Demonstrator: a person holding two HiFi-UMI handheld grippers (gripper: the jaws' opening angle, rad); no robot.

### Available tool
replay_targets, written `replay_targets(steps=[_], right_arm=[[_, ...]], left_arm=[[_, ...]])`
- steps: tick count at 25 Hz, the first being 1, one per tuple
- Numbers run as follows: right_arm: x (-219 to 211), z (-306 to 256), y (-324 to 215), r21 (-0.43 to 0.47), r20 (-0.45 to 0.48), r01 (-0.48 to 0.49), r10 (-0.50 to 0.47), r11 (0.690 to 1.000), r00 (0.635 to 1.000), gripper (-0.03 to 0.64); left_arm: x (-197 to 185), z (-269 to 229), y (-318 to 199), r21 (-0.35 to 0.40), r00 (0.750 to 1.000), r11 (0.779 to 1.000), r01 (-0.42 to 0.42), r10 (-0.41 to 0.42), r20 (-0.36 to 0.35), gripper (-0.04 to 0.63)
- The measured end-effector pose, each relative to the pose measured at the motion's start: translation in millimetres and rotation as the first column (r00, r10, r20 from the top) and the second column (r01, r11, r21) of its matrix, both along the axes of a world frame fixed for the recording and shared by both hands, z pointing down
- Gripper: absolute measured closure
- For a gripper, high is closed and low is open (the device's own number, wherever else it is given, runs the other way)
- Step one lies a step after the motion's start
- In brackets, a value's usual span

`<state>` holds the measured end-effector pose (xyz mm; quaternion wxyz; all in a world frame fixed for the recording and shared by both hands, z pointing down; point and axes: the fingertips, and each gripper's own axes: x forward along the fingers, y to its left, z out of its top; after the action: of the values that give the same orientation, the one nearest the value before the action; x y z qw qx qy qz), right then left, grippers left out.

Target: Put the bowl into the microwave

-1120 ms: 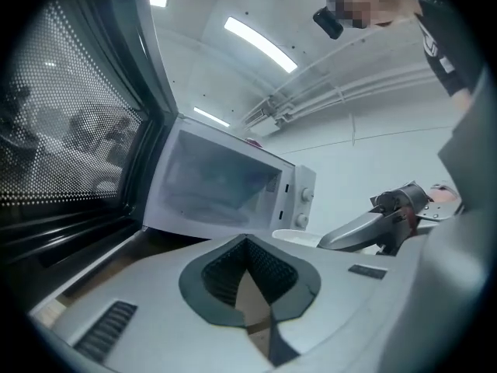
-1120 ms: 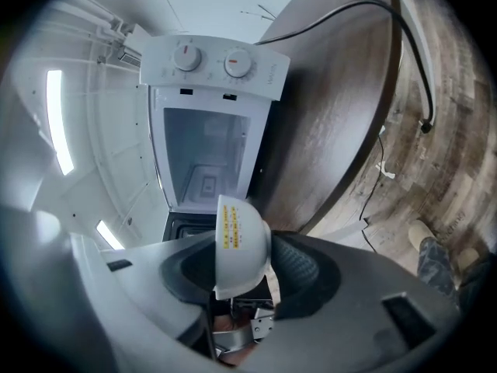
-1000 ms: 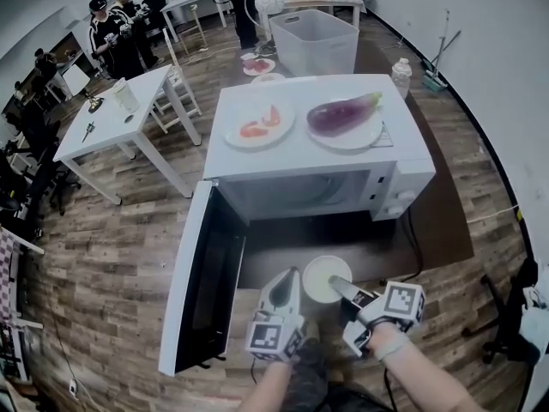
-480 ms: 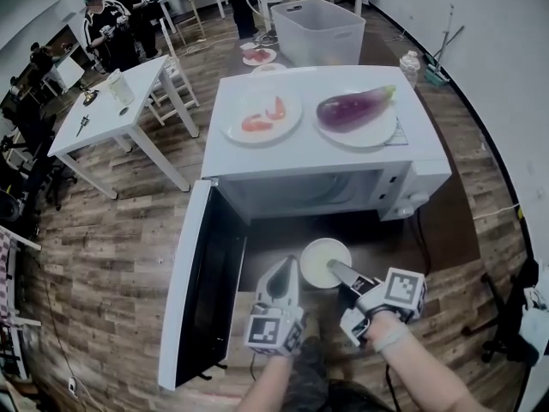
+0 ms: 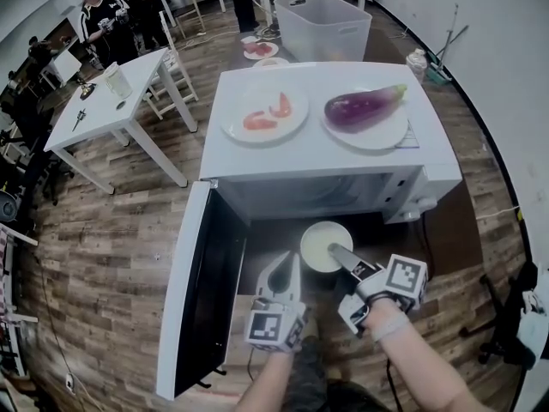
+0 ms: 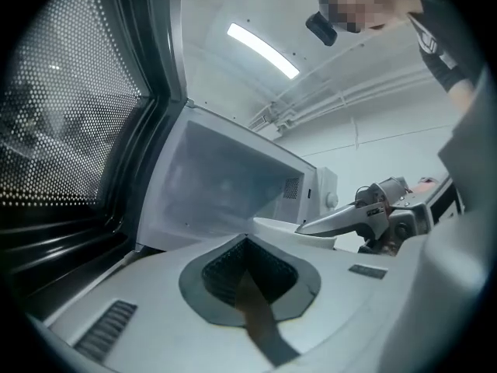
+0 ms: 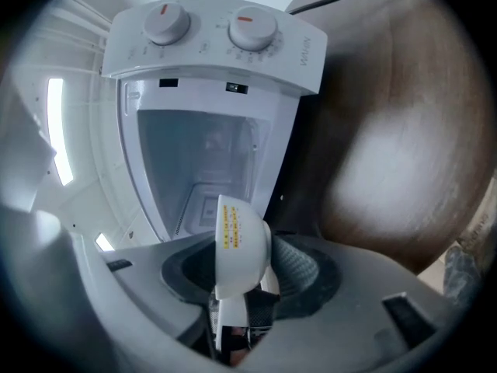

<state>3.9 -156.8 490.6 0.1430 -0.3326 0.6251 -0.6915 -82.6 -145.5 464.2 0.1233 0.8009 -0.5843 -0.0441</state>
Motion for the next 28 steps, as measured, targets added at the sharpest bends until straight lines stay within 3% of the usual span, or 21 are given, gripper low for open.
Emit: replay_targets(steps=[12,28], right_arm=[[-9,-2,-29,-0.008,0.022,-0.032,0.032,0.999,0.999,0.443],[-22,-6,-61,-0.017,0.018,-0.082,0.083,0.996,0.996,0.443]], left_arm=[[7,7,-11,-0.011,0.999,0.999,-0.032,0.032,0.030,0.594],[8,1,-31,0.008,0.998,0.998,-0.058,0.058,-0.020,0.594]])
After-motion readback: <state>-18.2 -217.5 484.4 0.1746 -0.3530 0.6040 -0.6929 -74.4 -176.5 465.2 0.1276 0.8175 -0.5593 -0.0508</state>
